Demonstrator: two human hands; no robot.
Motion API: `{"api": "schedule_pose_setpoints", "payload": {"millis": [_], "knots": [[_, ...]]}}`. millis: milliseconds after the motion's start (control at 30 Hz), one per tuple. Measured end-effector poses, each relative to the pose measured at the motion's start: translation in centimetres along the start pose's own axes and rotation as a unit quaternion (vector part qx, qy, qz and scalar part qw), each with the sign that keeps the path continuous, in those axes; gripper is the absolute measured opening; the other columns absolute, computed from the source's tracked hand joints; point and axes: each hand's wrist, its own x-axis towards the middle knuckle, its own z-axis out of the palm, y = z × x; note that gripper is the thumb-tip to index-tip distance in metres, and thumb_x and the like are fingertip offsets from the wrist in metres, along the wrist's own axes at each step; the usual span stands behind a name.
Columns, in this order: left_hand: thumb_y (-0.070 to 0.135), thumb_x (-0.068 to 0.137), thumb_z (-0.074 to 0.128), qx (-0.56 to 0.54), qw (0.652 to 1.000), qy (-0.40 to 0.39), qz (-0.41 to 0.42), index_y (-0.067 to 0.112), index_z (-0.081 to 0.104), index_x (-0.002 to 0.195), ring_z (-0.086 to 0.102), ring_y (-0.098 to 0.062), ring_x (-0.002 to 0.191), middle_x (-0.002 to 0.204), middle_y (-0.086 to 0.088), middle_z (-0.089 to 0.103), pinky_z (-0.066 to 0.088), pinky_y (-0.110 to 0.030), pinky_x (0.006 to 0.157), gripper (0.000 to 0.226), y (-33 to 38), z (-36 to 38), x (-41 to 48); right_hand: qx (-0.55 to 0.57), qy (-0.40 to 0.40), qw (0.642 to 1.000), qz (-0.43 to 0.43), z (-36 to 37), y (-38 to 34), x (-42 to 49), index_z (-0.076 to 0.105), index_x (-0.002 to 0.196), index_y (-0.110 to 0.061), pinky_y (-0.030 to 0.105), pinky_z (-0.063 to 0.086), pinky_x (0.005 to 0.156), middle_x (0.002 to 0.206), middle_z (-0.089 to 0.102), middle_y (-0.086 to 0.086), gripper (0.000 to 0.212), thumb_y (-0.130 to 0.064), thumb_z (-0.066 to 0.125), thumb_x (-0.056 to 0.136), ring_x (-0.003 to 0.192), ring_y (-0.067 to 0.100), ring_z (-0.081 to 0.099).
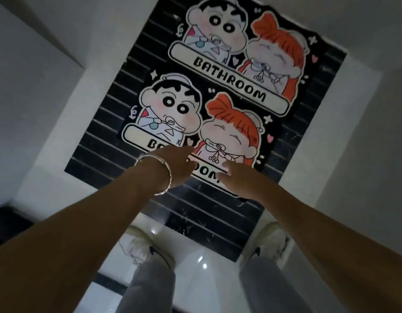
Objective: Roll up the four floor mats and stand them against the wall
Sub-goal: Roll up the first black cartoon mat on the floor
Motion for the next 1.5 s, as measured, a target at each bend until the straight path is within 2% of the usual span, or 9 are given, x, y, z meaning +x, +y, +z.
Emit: {"api": "schedule_pose_setpoints", "payload": {"millis": [267,467,600,767,867,1033,1167,1267,1500], "knots": [[0.041,0.098,0.041,0.042,0.999,0.019,-0.001,0.028,0.019,0.149,0.036,-0.027,0.135,0.15,-0.005,0.033,0.034,-0.04,0.108,0.058,-3.6,11.2,15.6,-0.008,0.023,1.0,0.008,7.5,8.1,16.3,0.028,0.147,-0.014,0.033,0.032,0.104,0.15,0.036,0.012,0.055,-0.039,0.038,0.099,0.135,0.026,0.037],[0.047,0.083,0.063,0.143,0.988,0.042,0.051,0.027,0.004,0.15,0.013,-0.029,0.143,0.156,-0.008,0.01,0.028,-0.047,0.113,0.091,-5.7,19.8,25.3,0.015,0.195,0.98,0.038,10.0,13.9,25.4,0.038,0.139,-0.008,0.037,0.033,0.103,0.138,0.036,0.021,0.05,-0.031,0.048,0.096,0.128,0.037,0.036],[0.059,0.072,0.067,0.34,0.927,0.03,0.153,0.027,-0.029,0.143,-0.021,-0.031,0.143,0.152,-0.01,-0.03,0.0,-0.052,0.115,0.124,-6.5,21.3,30.5,-0.048,0.358,0.928,0.088,7.7,18.5,29.6,0.042,0.131,-0.004,0.043,0.035,0.097,0.134,0.037,0.024,0.056,-0.034,0.058,0.087,0.122,0.039,0.036],[0.076,0.058,0.065,0.458,0.85,-0.002,0.26,0.031,-0.04,0.135,-0.037,-0.029,0.134,0.137,-0.006,-0.05,-0.012,-0.055,0.111,0.137,-6.9,20.6,35.1,-0.008,0.38,0.918,0.11,3.4,21.6,33.1,0.027,0.145,-0.013,0.06,0.025,0.108,0.151,0.015,0.021,0.084,-0.061,0.056,0.083,0.136,0.041,0.016],[0.075,0.063,0.064,0.487,0.815,-0.011,0.313,0.031,-0.036,0.138,-0.036,-0.03,0.135,0.142,-0.007,-0.045,-0.013,-0.057,0.11,0.132,-5.8,20.3,36.4,0.031,0.377,0.916,0.134,1.4,22.7,34.4,0.013,0.151,-0.015,0.062,0.013,0.112,0.156,0.004,0.02,0.102,-0.073,0.053,0.077,0.143,0.038,0.002],[0.069,0.074,0.059,0.478,0.797,-0.012,0.369,0.026,-0.017,0.148,-0.021,-0.033,0.142,0.155,-0.011,-0.025,-0.007,-0.059,0.111,0.114,-2.2,23.0,35.3,0.046,0.337,0.927,0.16,0.9,22.0,34.9,0.003,0.152,-0.025,0.062,0.008,0.113,0.158,-0.005,0.017,0.109,-0.078,0.053,0.071,0.144,0.038,-0.007],[0.041,0.092,0.051,0.439,0.786,-0.005,0.435,0.025,0.012,0.15,-0.011,-0.03,0.145,0.158,-0.009,-0.008,0.002,-0.056,0.114,0.072,3.3,25.1,34.2,0.044,0.286,0.94,0.179,-0.1,20.6,34.2,-0.007,0.151,-0.028,0.06,0.008,0.112,0.158,-0.014,0.014,0.118,-0.076,0.059,0.067,0.143,0.04,-0.014],[0.031,0.093,0.051,0.457,0.765,-0.007,0.454,0.025,0.02,0.149,-0.009,-0.029,0.145,0.159,-0.007,-0.006,0.007,-0.056,0.114,0.064,6.7,25.9,34.0,0.037,0.298,0.939,0.165,-0.5,20.6,33.6,-0.001,0.152,-0.028,0.06,0.013,0.111,0.158,-0.008,0.013,0.118,-0.073,0.065,0.065,0.144,0.039,-0.008],[0.035,0.093,0.052,0.495,0.738,-0.035,0.457,0.026,0.011,0.15,-0.011,-0.027,0.146,0.159,-0.002,-0.007,0.004,-0.056,0.114,0.071,10.8,27.6,34.7,0.026,0.377,0.916,0.131,-0.3,23.9,32.8,0.029,0.143,-0.014,0.056,0.027,0.108,0.15,0.02,0.02,0.09,-0.066,0.06,0.076,0.137,0.04,0.017]]}}
